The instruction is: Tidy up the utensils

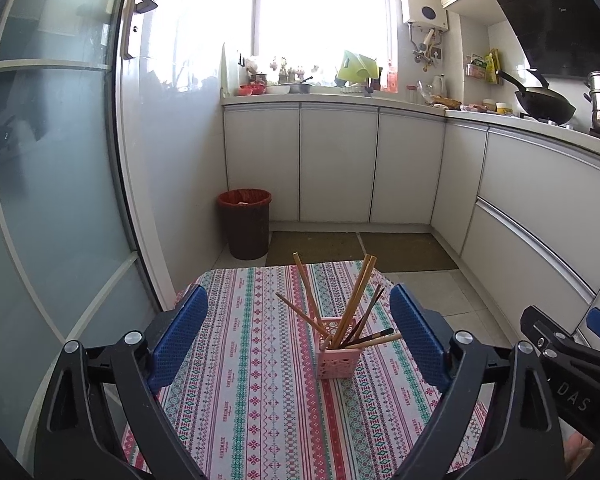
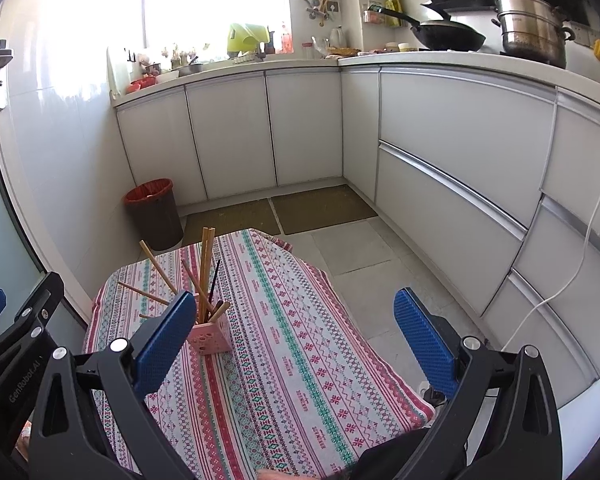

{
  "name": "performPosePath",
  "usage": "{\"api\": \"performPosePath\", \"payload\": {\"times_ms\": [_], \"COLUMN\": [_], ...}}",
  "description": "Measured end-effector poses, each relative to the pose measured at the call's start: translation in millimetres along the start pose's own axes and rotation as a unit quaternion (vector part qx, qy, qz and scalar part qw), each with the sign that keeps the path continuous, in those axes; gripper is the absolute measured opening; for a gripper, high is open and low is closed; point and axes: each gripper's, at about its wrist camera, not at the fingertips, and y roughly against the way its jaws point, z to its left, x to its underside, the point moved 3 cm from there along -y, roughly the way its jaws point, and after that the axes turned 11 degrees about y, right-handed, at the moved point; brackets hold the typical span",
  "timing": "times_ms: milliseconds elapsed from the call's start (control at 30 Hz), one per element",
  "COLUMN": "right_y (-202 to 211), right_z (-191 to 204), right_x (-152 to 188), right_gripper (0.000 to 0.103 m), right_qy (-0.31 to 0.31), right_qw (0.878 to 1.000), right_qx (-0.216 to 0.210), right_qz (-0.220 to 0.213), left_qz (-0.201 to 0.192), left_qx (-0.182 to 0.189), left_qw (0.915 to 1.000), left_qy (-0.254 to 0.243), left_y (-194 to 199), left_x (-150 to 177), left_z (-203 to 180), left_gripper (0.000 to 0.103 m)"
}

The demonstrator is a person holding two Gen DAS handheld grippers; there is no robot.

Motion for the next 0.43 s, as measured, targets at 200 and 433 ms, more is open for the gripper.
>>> {"api": "performPosePath", "payload": {"times_ms": [200,433], "right_y": [-1.0,1.7], "right_z": [-2.3,-3.1], "right_x": [0.1,-0.4], "right_gripper": [0.096,0.096], "right_qy": [-0.005,-0.013], "right_qw": [1.000,1.000], "right_qx": [0.001,0.004], "right_qz": [0.002,-0.009], "left_qz": [-0.011,0.002], "left_qx": [0.001,-0.005], "left_qw": [0.9999,0.9997], "left_qy": [0.002,0.022], "left_y": [1.7,1.4], "left_x": [-2.8,-5.6], "left_z": [2.0,7.2], "left_gripper": [0.089,0.096]}}
